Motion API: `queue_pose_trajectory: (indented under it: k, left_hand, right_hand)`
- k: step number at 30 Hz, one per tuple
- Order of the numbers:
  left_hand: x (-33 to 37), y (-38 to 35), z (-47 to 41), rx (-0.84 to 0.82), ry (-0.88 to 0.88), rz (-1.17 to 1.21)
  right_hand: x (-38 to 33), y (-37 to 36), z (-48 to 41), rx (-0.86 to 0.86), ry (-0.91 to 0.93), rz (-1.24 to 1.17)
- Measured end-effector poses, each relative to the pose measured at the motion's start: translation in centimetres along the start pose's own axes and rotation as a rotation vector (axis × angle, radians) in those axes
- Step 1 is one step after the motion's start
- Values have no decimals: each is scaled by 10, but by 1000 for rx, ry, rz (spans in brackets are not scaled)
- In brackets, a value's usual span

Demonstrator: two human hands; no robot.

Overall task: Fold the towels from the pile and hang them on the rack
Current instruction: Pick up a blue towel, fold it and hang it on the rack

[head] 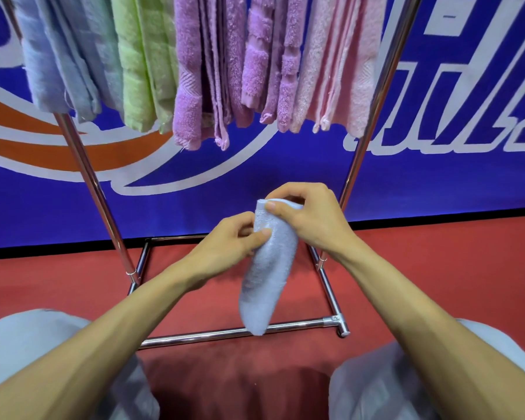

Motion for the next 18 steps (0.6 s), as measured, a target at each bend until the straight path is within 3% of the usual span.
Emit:
queue_pose_trajectory:
  k: [5,10,13,18]
  left_hand:
    - [-8,-6,-2,-84,0,-54]
    - [-3,16,-1,115,-3,-133]
    - [18,28,4,154,-54,-278]
    - [70,32,5,40,-164,-563]
  right_hand:
    - [2,11,-1,114,-2,-105]
    - [5,19,0,72,-76,-194]
    - [1,25,6,-44,-111,-304]
    - [-28,43,8,-224,-11,96]
Point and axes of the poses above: each hand's wrist, its own z-axis away from the middle knuckle, its own y-axis out of the back of the hand, x = y × z, the point moved 5 cm from there along -z, towards the middle knuckle, and after that the axes turned 10 degrees about -x, right-handed, at the moved point
